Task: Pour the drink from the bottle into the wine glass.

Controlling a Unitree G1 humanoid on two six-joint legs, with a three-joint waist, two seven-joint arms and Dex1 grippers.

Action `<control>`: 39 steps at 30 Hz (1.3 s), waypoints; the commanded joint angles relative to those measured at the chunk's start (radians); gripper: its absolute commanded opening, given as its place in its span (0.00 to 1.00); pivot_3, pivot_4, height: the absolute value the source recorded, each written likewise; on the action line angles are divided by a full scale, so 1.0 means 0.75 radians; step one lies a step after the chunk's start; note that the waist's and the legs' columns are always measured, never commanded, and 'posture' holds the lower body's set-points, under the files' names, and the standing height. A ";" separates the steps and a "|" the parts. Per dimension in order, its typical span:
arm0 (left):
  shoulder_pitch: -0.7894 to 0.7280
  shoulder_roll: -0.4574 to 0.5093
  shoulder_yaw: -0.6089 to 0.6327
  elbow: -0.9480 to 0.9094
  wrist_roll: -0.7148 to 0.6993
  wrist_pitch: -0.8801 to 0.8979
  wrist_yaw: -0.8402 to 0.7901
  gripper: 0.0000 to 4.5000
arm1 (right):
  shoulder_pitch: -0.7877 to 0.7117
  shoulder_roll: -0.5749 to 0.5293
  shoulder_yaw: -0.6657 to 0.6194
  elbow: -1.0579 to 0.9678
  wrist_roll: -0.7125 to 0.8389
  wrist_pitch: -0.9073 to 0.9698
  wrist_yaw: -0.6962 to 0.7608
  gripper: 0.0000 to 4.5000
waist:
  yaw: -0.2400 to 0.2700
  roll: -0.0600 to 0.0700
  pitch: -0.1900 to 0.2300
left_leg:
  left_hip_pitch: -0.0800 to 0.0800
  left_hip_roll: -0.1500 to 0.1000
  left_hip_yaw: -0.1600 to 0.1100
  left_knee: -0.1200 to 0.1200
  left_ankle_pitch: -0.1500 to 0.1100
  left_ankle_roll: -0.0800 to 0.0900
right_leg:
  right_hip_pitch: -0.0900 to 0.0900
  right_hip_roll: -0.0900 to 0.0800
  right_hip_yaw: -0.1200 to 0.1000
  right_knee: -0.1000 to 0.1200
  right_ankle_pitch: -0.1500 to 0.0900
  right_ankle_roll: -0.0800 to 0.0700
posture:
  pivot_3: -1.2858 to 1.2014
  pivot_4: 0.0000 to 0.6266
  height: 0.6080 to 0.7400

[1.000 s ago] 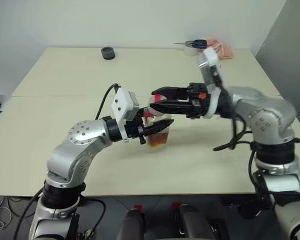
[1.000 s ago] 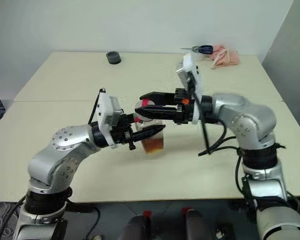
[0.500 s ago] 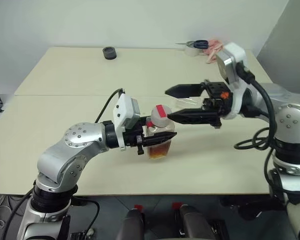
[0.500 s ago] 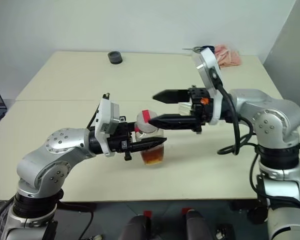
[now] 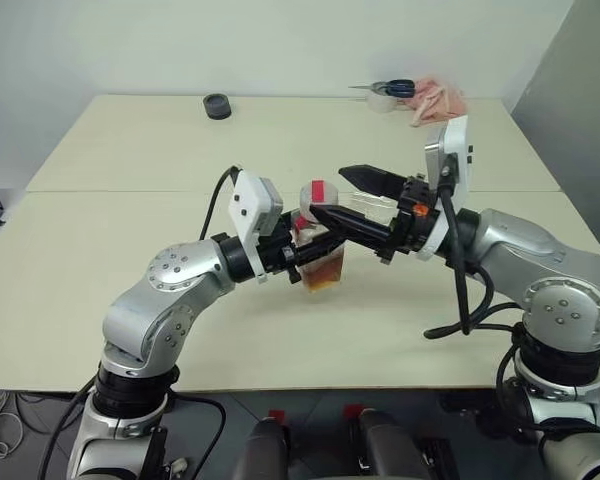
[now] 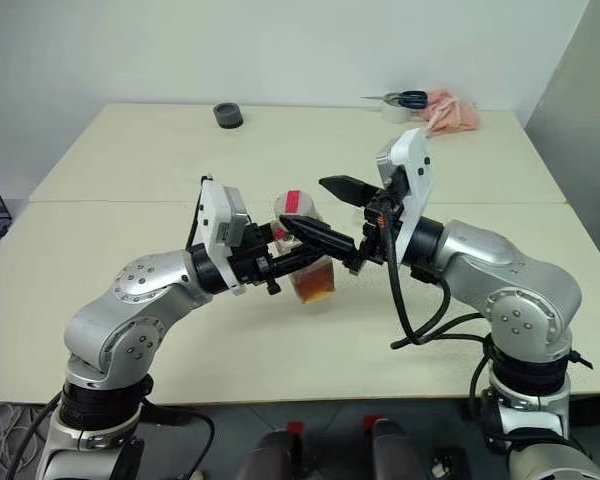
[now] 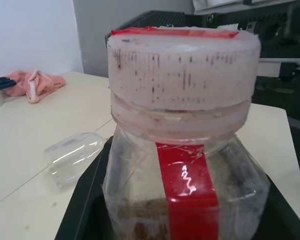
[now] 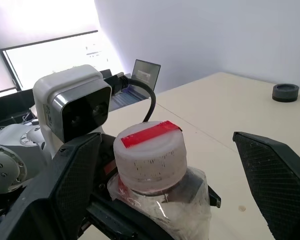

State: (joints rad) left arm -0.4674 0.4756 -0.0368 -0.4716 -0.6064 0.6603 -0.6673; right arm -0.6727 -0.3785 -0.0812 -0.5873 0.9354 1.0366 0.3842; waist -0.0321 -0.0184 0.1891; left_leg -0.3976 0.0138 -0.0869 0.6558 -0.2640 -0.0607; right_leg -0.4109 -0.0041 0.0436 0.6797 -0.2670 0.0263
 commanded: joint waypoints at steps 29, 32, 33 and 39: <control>-0.075 -0.035 -0.012 0.022 0.055 -0.062 -0.011 0.44 | -0.027 -0.031 0.101 0.133 -0.228 -0.254 0.074 1.00 | 0.000 0.000 0.000 | 0.000 0.000 0.000 0.000 0.000 0.000 | 0.000 0.001 0.000 0.000 0.000 0.000 | 0.52 0.24 1.00; -0.081 -0.036 -0.014 0.029 0.055 -0.066 -0.012 0.44 | -0.016 -0.047 0.080 0.129 -0.211 -0.247 0.077 1.00 | -0.001 0.000 0.000 | 0.000 0.000 0.000 0.000 0.000 0.000 | 0.000 0.001 0.000 0.000 0.000 0.000 | 0.52 0.24 1.00; -0.082 -0.036 -0.015 0.031 0.054 -0.067 -0.013 0.44 | -0.012 -0.052 0.075 0.127 -0.207 -0.246 0.079 1.00 | 0.000 0.000 0.000 | 0.000 0.000 0.000 0.000 0.000 0.000 | 0.000 0.001 0.000 0.000 0.000 0.000 | 0.52 0.24 1.00; -0.089 -0.038 -0.015 0.040 0.056 -0.072 -0.017 0.44 | -0.004 -0.078 0.050 0.122 -0.172 -0.233 0.088 1.00 | -0.001 0.000 0.000 | 0.000 0.000 0.000 0.000 0.000 0.000 | 0.000 0.001 0.000 0.000 0.000 0.000 | 0.52 0.24 1.00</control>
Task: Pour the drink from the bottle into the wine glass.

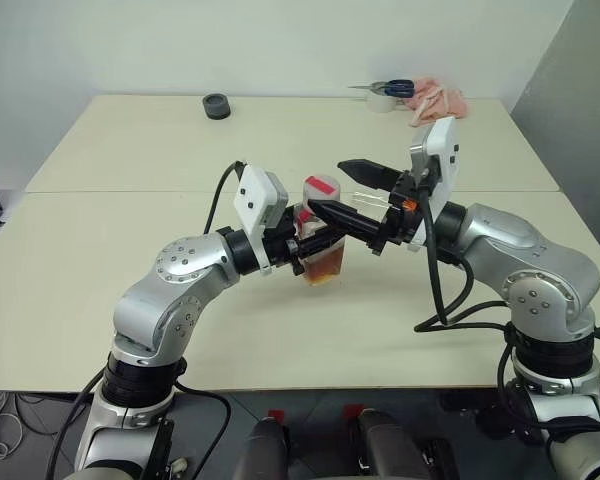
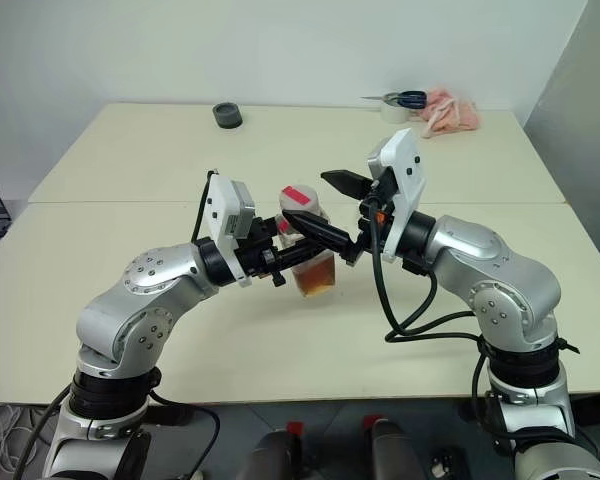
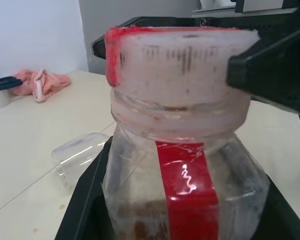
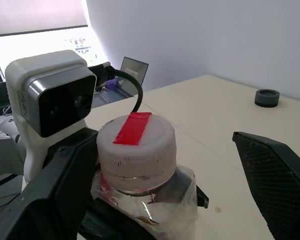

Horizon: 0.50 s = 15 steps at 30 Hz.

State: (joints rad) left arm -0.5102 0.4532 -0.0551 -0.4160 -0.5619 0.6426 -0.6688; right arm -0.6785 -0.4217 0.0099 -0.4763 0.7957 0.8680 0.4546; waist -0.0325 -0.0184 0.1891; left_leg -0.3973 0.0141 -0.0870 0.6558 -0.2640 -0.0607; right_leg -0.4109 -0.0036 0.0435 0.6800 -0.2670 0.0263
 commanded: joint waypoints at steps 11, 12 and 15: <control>-0.023 -0.001 0.015 -0.044 -0.004 -0.042 -0.011 0.44 | 0.021 -0.060 -0.081 -0.015 0.039 -0.010 0.009 1.00 | 0.000 0.000 0.000 | 0.000 0.000 0.000 0.000 0.000 0.000 | 0.000 0.000 0.000 0.000 0.000 0.000 | 0.52 0.24 1.00; -0.022 -0.001 0.015 -0.045 -0.003 -0.042 -0.011 0.44 | 0.022 -0.063 -0.082 -0.014 0.040 -0.011 0.010 1.00 | 0.000 0.000 0.000 | 0.000 0.000 0.000 0.000 0.000 0.000 | 0.000 0.000 0.000 0.000 0.000 0.000 | 0.52 0.24 1.00; -0.018 0.002 0.014 -0.048 -0.003 -0.040 -0.011 0.44 | 0.029 -0.072 -0.085 -0.013 0.040 -0.013 0.015 1.00 | 0.000 0.000 0.000 | 0.000 0.000 0.000 0.000 0.000 0.000 | 0.000 0.000 0.000 0.000 0.000 0.000 | 0.52 0.24 1.00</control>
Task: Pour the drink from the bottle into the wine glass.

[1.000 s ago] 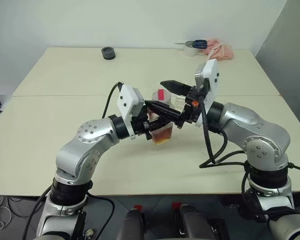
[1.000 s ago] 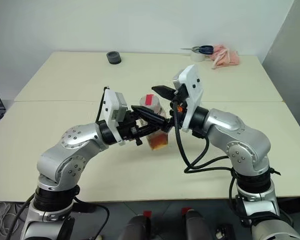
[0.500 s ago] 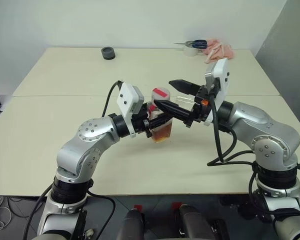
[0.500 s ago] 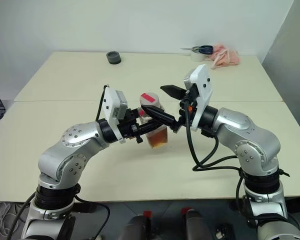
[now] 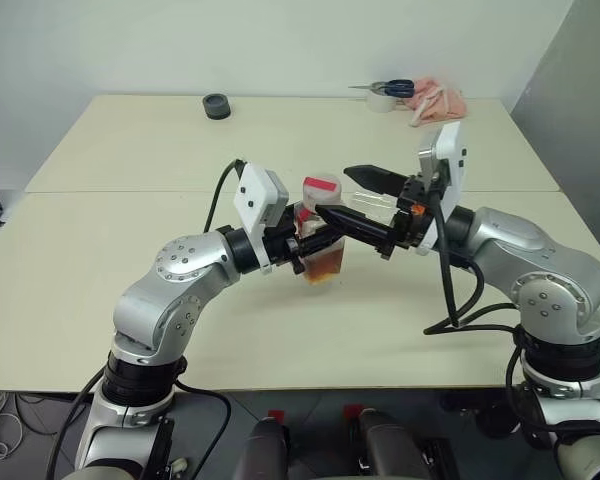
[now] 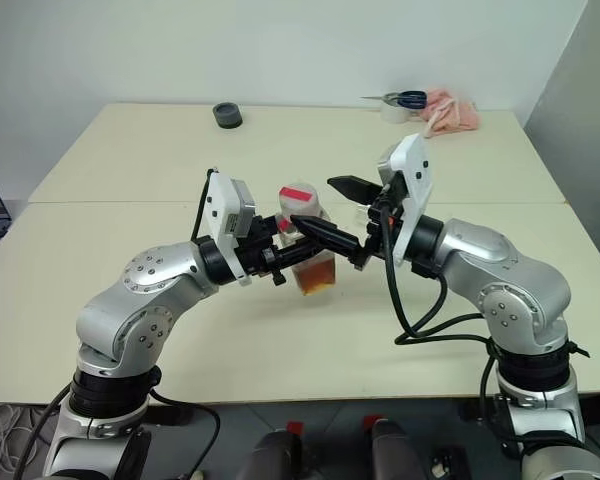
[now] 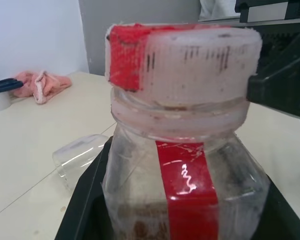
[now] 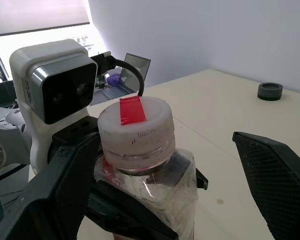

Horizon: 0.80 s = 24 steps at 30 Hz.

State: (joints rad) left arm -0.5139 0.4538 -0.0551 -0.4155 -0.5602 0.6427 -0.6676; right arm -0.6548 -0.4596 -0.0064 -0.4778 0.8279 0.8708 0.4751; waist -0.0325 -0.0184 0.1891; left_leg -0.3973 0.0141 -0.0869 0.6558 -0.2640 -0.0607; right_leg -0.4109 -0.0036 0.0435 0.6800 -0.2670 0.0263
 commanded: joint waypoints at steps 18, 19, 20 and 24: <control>-0.020 0.002 0.015 -0.038 -0.001 -0.036 -0.024 0.44 | 0.009 -0.040 -0.086 -0.006 0.022 -0.002 -0.033 1.00 | 0.000 0.000 0.000 | 0.000 0.000 0.000 0.000 0.000 0.000 | 0.000 0.000 0.000 0.000 0.000 0.000 | 0.52 0.24 1.00; -0.020 0.002 0.015 -0.038 -0.001 -0.036 -0.024 0.44 | 0.010 -0.040 -0.086 -0.006 0.022 -0.001 -0.033 1.00 | 0.000 0.000 0.000 | 0.000 0.000 0.000 0.000 0.000 0.000 | 0.000 0.000 0.000 0.000 0.000 0.000 | 0.52 0.24 1.00; -0.020 0.002 0.015 -0.038 -0.001 -0.036 -0.023 0.44 | 0.011 -0.042 -0.086 -0.004 0.022 -0.001 -0.031 1.00 | 0.000 0.000 0.000 | 0.000 0.000 0.000 0.000 0.000 0.000 | 0.000 0.000 0.000 0.000 0.000 0.000 | 0.52 0.24 1.00; -0.018 0.000 0.015 -0.041 -0.002 -0.036 -0.020 0.44 | 0.013 -0.046 -0.091 -0.002 0.020 0.003 -0.027 1.00 | 0.000 0.000 0.000 | 0.000 0.000 0.000 0.000 0.000 0.000 | 0.000 0.000 0.000 0.000 0.000 0.000 | 0.52 0.24 1.00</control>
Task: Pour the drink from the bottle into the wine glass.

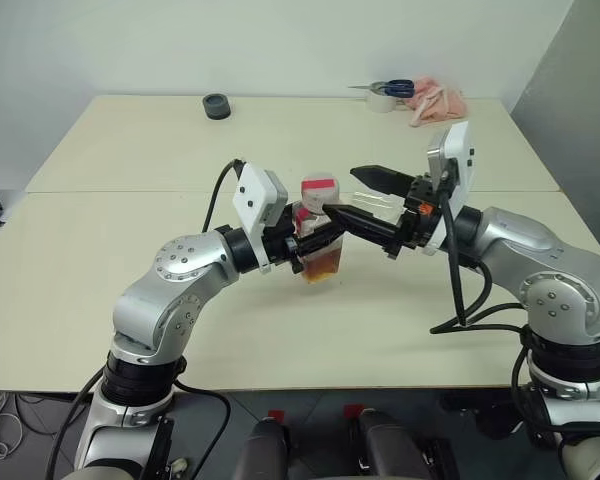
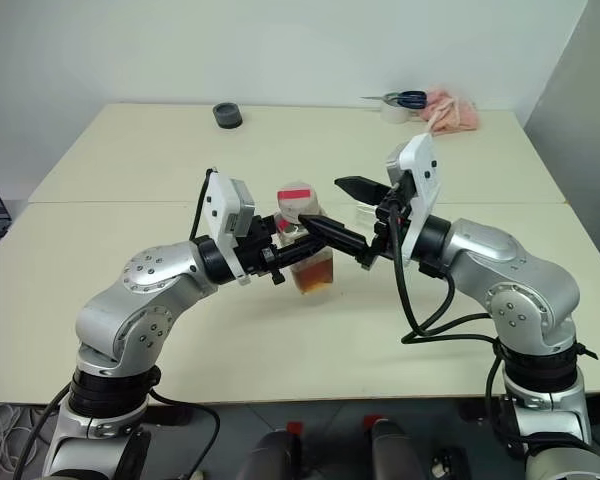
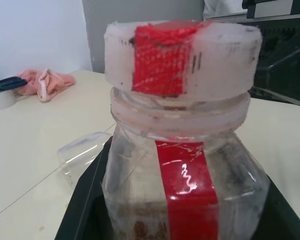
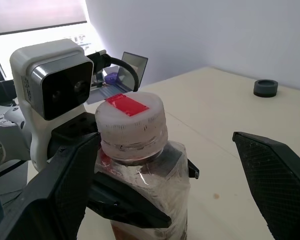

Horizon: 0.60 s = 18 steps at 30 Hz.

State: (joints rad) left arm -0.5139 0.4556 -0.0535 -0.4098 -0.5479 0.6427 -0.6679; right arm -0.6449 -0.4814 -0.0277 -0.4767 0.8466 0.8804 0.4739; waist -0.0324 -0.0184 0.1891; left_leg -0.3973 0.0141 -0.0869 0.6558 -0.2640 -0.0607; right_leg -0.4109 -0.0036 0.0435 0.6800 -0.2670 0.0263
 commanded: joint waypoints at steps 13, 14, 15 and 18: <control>-0.017 -0.003 0.014 -0.048 -0.018 -0.037 -0.020 0.44 | 0.004 -0.024 -0.072 -0.015 0.010 0.003 -0.026 1.00 | 0.000 0.000 0.000 | 0.000 0.000 0.000 0.000 0.000 0.000 | 0.000 0.000 0.000 0.000 0.000 0.000 | 0.52 0.24 1.00; -0.017 -0.003 0.014 -0.048 -0.018 -0.038 -0.020 0.44 | 0.005 -0.024 -0.071 -0.017 0.012 0.004 -0.026 1.00 | 0.000 0.000 0.000 | 0.000 0.000 0.000 0.000 0.000 0.000 | 0.000 0.000 0.000 0.000 0.000 0.000 | 0.52 0.24 1.00; -0.018 -0.003 0.014 -0.048 -0.017 -0.038 -0.020 0.44 | 0.005 -0.023 -0.070 -0.019 0.014 0.005 -0.028 1.00 | 0.000 0.000 0.000 | 0.000 0.000 0.000 0.000 0.000 0.000 | 0.000 0.000 0.000 0.000 0.000 0.000 | 0.52 0.24 1.00; -0.020 -0.003 0.014 -0.047 -0.015 -0.039 -0.020 0.44 | 0.005 -0.020 -0.066 -0.027 0.023 0.008 -0.025 1.00 | 0.000 0.000 0.000 | 0.000 0.000 0.000 0.000 0.000 0.000 | 0.000 0.000 0.000 0.000 0.000 0.000 | 0.52 0.24 1.00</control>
State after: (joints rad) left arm -0.5138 0.4557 -0.0515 -0.4049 -0.5478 0.6427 -0.6699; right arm -0.6395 -0.4953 -0.0600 -0.4637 0.8468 0.8894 0.4550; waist -0.0324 -0.0184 0.1891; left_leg -0.3973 0.0141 -0.0869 0.6558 -0.2640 -0.0607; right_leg -0.4109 -0.0036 0.0436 0.6800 -0.2670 0.0263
